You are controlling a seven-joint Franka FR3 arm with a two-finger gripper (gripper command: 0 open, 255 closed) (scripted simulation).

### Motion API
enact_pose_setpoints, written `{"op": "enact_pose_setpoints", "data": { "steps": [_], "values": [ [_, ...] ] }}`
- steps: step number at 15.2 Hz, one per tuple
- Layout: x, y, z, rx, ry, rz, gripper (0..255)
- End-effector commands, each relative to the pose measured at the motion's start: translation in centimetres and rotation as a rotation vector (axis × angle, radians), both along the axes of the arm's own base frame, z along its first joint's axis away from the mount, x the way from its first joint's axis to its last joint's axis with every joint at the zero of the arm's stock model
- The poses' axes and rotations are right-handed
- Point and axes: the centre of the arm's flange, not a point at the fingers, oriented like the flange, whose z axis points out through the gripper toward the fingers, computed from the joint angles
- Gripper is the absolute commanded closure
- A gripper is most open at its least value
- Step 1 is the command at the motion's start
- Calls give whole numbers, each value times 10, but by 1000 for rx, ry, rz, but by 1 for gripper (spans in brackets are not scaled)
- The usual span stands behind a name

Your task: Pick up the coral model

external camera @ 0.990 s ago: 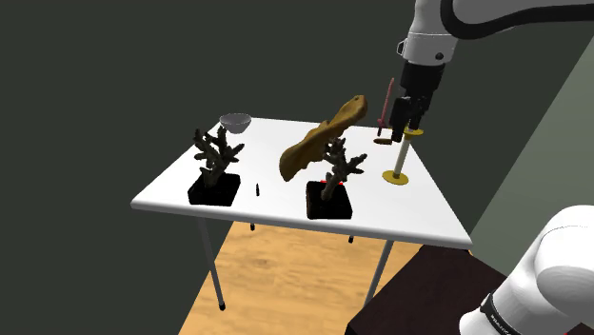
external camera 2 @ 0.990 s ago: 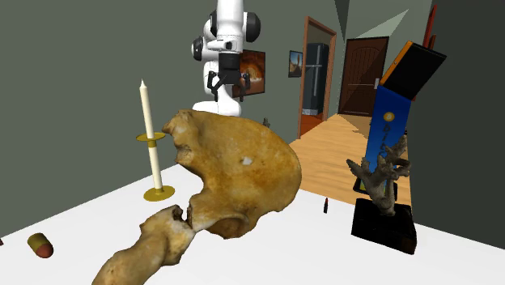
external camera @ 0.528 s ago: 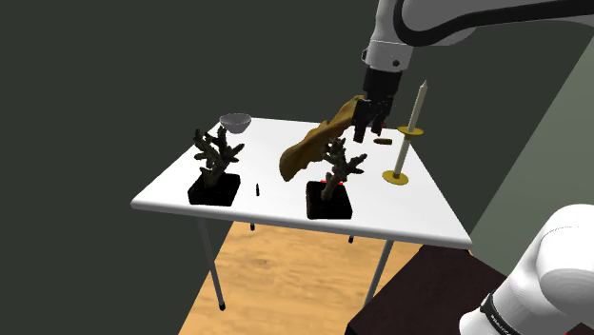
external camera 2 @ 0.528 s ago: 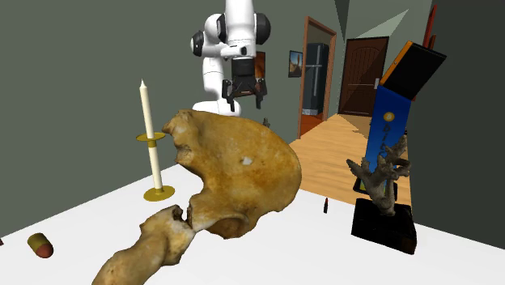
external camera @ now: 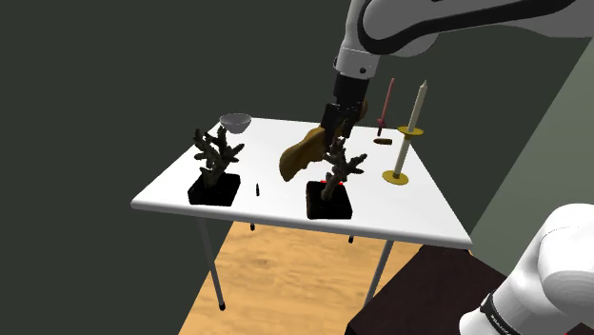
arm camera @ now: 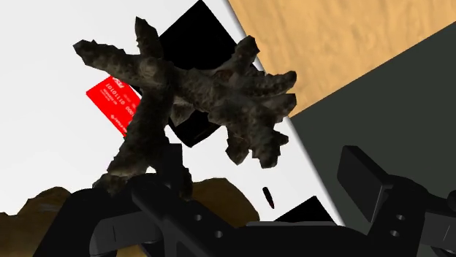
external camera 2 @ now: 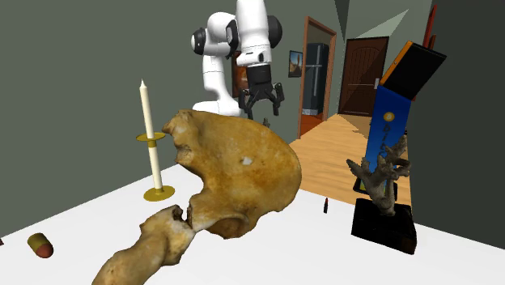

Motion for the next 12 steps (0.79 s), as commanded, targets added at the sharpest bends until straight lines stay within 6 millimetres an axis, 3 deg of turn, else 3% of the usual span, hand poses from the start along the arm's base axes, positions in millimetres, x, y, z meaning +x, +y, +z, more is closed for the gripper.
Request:
{"op": "enact_pose_setpoints", "data": {
  "steps": [1, 4, 6, 7, 12],
  "values": [
    [1, 0, -10, 2, -1, 1, 0],
    [1, 0, -29, 2, -1, 1, 0],
    [1, 0, -29, 2, -1, 1, 0],
    [1, 0, -29, 2, -1, 1, 255],
    [1, 1, -29, 2, -1, 1, 255]
  ]
}}
